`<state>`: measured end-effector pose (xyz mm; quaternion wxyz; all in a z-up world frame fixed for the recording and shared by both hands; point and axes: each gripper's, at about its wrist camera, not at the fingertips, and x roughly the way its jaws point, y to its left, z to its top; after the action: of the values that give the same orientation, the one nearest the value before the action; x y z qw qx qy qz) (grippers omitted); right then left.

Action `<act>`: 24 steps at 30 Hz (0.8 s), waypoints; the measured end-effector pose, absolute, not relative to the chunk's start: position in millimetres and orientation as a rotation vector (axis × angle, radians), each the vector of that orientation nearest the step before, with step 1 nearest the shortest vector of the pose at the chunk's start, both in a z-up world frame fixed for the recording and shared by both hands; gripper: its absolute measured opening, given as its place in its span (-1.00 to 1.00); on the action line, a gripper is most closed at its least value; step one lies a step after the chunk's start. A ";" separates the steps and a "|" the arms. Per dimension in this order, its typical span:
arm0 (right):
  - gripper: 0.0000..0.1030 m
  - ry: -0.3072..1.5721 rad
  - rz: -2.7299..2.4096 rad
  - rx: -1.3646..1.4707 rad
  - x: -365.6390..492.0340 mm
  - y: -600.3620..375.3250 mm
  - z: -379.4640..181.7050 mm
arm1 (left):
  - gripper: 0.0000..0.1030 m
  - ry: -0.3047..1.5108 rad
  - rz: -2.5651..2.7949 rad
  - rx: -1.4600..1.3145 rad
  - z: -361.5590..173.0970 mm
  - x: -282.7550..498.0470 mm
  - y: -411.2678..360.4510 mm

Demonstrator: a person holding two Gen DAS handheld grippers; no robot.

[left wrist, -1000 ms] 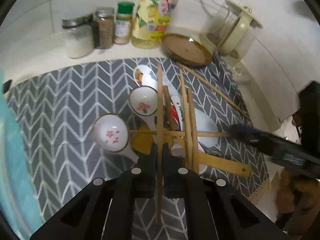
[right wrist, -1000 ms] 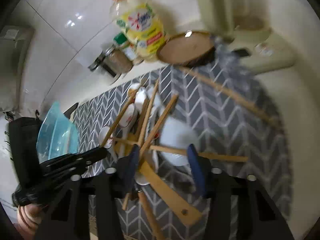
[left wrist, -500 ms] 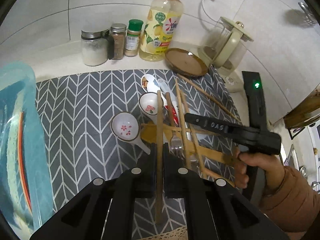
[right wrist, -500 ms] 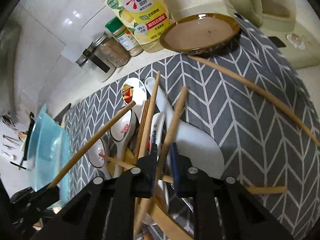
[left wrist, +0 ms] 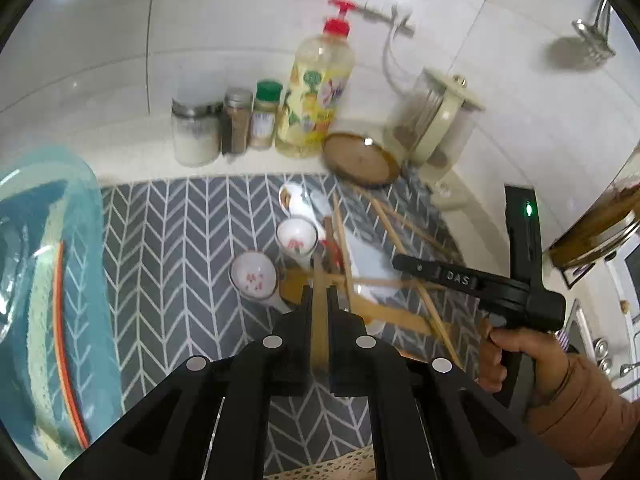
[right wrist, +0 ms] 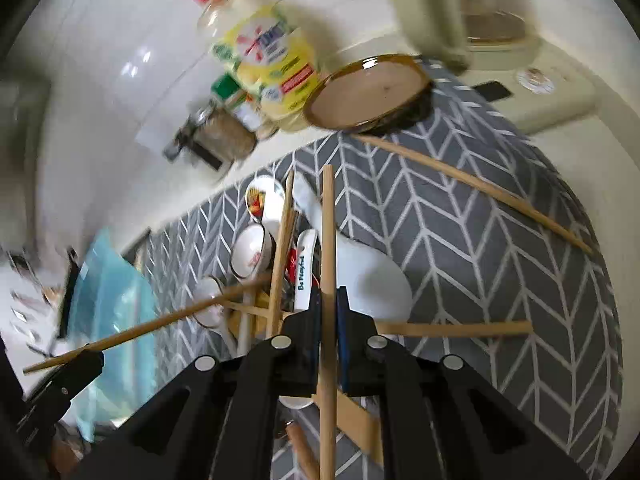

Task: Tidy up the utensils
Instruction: 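Grasp a wooden chopstick with the left tool while the right tool grasps another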

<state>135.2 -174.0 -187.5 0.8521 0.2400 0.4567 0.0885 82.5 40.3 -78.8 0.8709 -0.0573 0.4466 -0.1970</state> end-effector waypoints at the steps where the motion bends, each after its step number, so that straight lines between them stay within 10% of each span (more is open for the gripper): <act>1: -0.85 0.952 0.188 0.514 132.4 -175.8 -184.5 | -0.88 0.923 -0.410 -0.119 -75.6 82.3 40.9; 15: -0.85 0.839 0.251 0.506 106.5 -169.6 -137.8 | -0.87 0.951 -0.522 -0.036 -9.8 79.7 47.9; 24: -0.85 0.836 0.230 0.521 93.5 -185.8 -139.9 | -0.87 1.160 -0.480 0.022 -117.3 156.7 2.1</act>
<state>93.5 -185.8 -139.9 0.8748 0.2494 0.4005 0.1099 156.7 2.1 -117.3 0.8095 0.0101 0.5425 -0.2244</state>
